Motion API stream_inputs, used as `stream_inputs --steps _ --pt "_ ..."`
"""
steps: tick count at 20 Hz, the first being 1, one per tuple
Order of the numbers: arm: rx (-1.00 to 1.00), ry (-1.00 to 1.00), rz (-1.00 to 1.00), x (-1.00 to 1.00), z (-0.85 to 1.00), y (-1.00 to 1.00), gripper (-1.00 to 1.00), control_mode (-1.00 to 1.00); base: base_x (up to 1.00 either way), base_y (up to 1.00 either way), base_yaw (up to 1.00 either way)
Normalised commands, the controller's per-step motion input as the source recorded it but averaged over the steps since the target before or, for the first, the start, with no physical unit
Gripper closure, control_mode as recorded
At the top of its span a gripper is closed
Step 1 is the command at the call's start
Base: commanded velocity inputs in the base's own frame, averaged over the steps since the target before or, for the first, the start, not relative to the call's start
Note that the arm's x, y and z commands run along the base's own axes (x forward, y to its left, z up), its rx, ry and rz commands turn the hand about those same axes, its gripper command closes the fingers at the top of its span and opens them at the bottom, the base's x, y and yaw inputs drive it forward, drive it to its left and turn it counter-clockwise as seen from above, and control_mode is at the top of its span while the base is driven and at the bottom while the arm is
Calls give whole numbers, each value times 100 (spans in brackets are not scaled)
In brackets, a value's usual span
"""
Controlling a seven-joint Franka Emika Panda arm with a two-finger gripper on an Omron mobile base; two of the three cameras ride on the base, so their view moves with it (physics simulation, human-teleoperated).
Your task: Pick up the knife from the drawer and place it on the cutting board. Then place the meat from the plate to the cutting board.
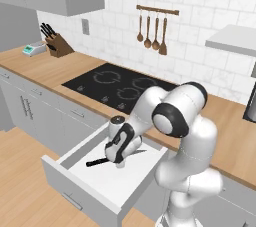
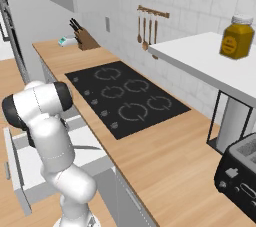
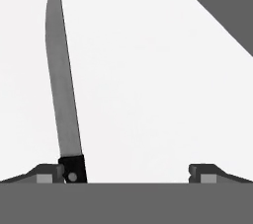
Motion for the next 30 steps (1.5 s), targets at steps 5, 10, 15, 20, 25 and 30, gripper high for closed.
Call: stream_inputs --steps 5,10,15,20,25,30 --pt "-2 0 -5 0 0 40 -100 -100 0 0 0" --pt "0 0 -9 0 0 57 -100 -100 0 0 0" --pt "-1 0 -11 -1 0 65 -100 -100 0 0 0" --pt "-5 0 -21 -28 1 66 -100 -100 0 0 0" --pt "-2 0 -37 -31 0 50 -100 -100 0 0 0" --pt "0 2 -30 -26 0 31 -100 -100 0 0 0"
